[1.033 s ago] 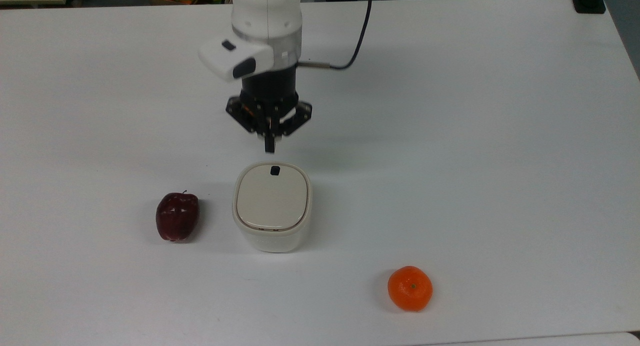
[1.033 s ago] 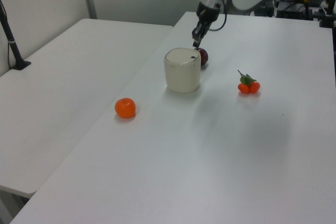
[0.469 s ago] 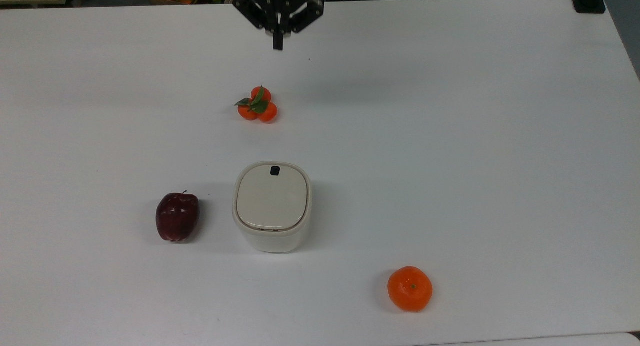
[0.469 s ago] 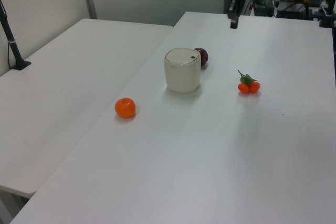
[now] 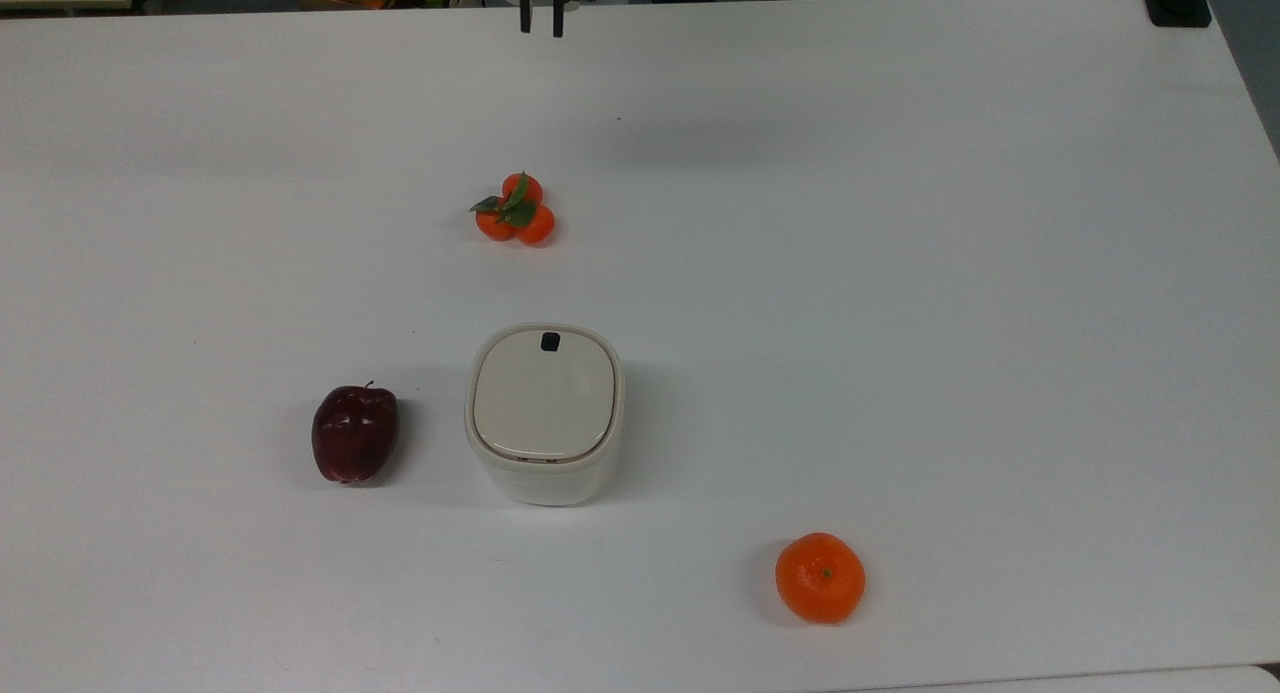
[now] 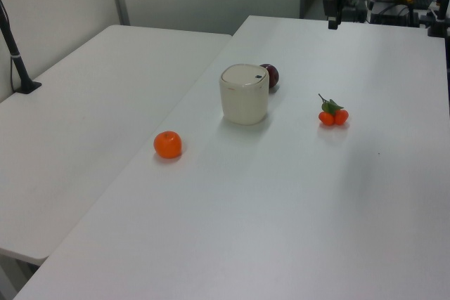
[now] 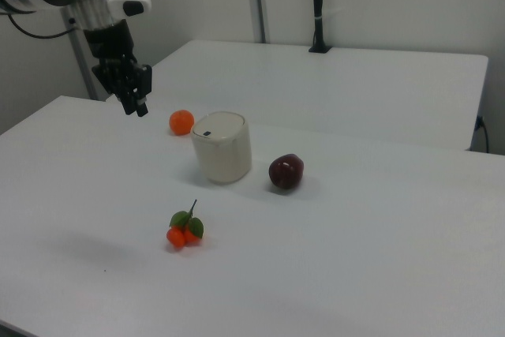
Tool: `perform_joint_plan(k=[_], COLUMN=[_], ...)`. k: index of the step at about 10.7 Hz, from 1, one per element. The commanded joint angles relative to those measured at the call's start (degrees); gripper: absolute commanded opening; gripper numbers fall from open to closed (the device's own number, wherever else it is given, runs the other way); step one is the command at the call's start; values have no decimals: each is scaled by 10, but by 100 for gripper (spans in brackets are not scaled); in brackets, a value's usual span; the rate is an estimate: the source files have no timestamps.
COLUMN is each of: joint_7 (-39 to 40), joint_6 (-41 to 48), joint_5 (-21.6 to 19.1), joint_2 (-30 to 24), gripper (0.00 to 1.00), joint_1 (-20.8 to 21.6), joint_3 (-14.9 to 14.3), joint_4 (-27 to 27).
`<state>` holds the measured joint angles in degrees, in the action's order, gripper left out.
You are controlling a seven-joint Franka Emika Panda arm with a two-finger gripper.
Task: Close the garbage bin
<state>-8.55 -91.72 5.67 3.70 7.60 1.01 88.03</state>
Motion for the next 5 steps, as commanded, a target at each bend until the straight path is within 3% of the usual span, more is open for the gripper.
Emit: perform_joint_plan(k=[1, 5], joint_7=[13, 10], joint_6=[4, 6], joint_5=[10, 10], joint_2=[-15, -15], gripper=[100, 100], joint_1=[1, 1], joint_3=[-4, -4], joint_4=[20, 19])
